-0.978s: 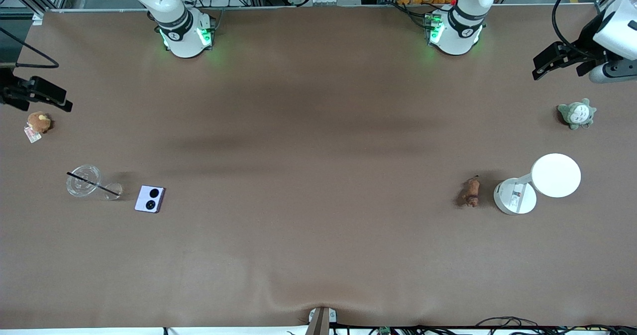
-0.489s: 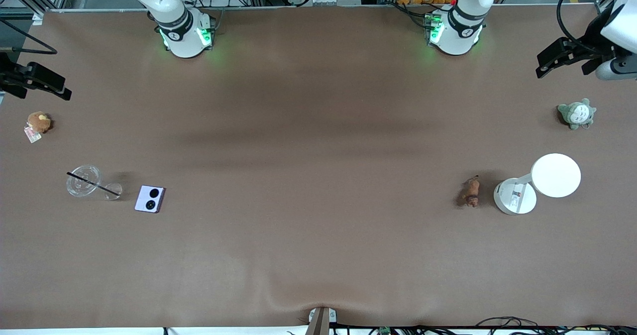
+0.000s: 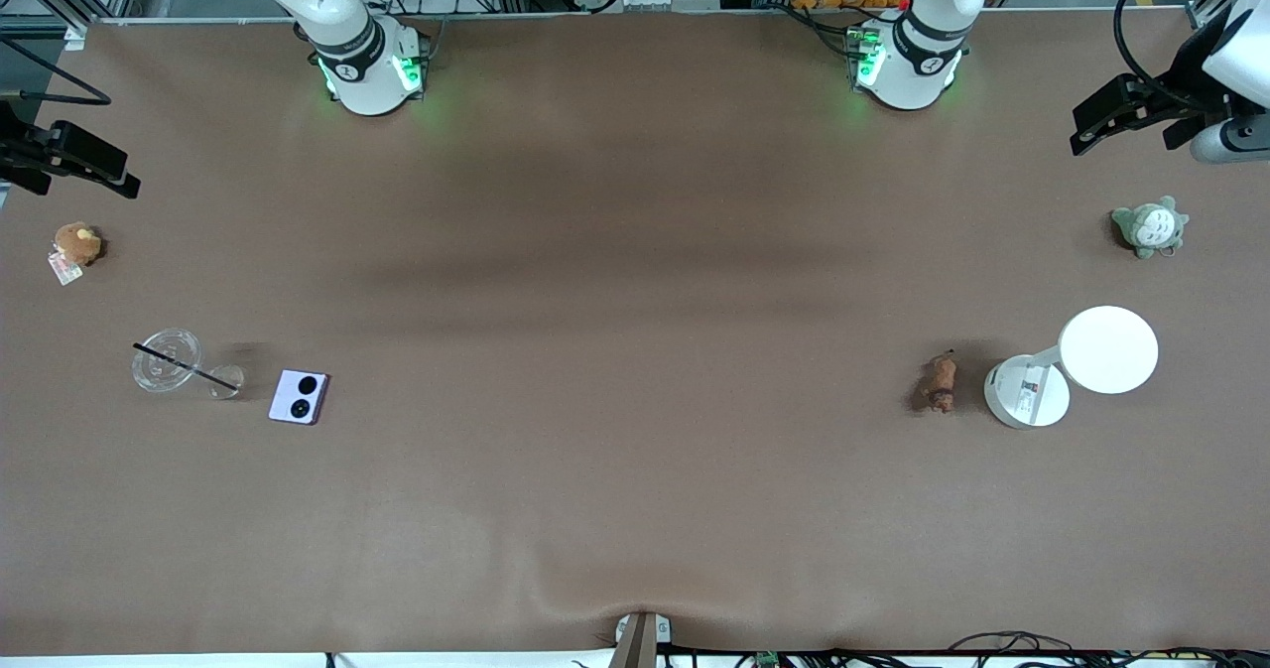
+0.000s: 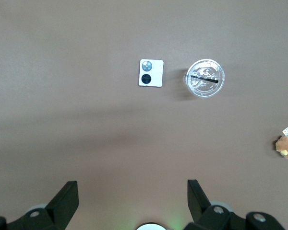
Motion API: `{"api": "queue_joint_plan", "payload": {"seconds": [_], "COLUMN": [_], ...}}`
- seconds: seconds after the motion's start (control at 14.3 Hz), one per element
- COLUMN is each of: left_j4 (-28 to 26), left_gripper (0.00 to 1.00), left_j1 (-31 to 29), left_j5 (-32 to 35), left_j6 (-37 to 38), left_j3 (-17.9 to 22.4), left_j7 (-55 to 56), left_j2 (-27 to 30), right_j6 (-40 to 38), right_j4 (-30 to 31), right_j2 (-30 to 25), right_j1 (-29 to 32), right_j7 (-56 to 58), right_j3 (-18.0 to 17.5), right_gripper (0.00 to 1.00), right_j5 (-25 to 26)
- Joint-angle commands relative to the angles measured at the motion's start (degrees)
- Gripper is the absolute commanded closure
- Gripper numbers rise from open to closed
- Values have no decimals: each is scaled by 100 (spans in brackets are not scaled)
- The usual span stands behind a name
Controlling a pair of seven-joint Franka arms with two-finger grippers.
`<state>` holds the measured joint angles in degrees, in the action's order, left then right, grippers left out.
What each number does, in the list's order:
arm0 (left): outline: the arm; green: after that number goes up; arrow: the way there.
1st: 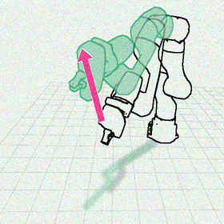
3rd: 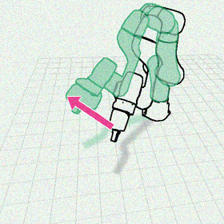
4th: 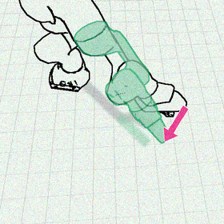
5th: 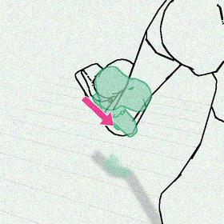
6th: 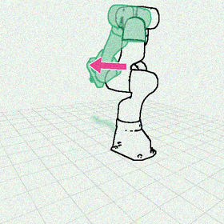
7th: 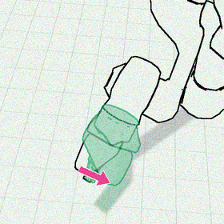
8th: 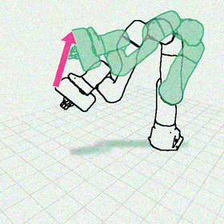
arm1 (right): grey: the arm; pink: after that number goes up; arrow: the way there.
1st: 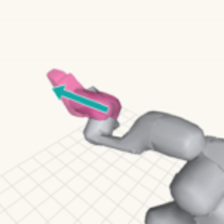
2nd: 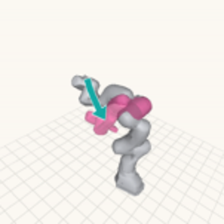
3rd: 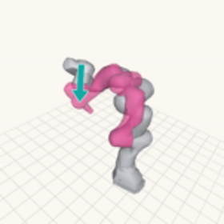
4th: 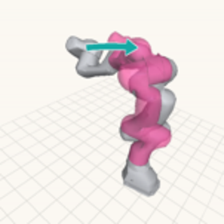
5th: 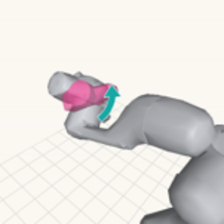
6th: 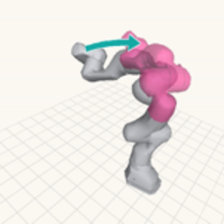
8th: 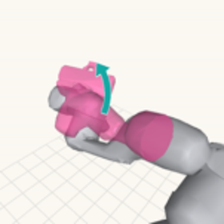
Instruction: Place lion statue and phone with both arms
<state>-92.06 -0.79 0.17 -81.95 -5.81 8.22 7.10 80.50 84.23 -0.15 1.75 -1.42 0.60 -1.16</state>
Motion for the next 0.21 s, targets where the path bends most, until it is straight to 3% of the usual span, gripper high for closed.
{"api": "queue_joint_plan", "payload": {"seconds": [0.0, 0.14], "left_j4": [180, 180], "left_gripper": [0, 0], "left_j1": [-9, 0], "left_j5": [53, 62], "left_j6": [144, 144], "left_j3": [-17, -17], "left_j7": [13, 13], "left_j2": [-68, -68], "right_j6": [1, -9], "right_j4": [-38, -29], "right_j2": [-2, -2], "right_j1": [53, 53], "right_j7": [-25, -25], "right_j3": [-77, -77], "right_gripper": [0, 0], "right_j5": [2, 2]}}
